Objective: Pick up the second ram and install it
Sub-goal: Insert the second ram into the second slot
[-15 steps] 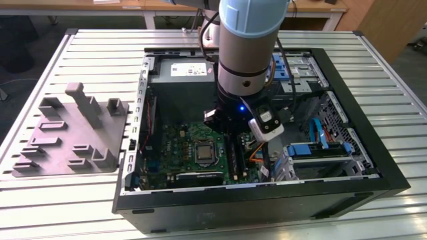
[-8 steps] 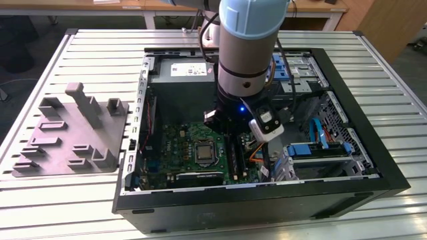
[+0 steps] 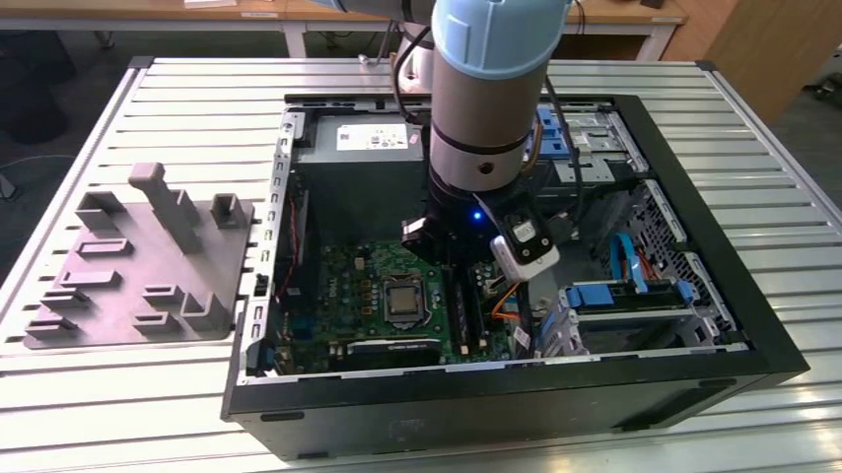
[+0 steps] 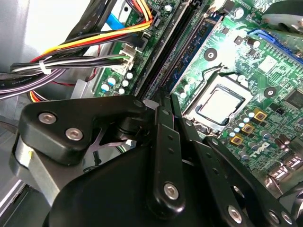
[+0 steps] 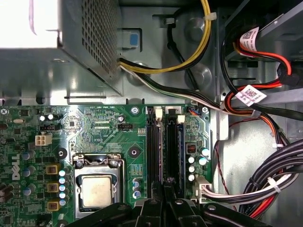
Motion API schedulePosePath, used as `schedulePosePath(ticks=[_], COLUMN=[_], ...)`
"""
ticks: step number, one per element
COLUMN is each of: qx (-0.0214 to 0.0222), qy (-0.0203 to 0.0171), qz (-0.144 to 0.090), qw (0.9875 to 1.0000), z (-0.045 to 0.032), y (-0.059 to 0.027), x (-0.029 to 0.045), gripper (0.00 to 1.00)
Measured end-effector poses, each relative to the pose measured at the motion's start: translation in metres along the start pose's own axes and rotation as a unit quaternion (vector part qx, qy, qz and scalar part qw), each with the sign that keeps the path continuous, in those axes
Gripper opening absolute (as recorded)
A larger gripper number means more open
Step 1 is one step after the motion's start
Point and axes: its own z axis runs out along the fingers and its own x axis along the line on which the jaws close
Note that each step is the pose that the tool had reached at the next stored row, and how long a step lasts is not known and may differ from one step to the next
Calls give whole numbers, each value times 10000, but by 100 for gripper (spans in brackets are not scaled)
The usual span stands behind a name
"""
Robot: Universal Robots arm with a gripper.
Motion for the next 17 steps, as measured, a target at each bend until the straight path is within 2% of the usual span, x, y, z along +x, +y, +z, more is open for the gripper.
schedulePosePath(ticks=[17], qx=[0], qy=[0], qz=[1], qw=[10000], z=[-6], y=[-10], x=[10], gripper=[13])
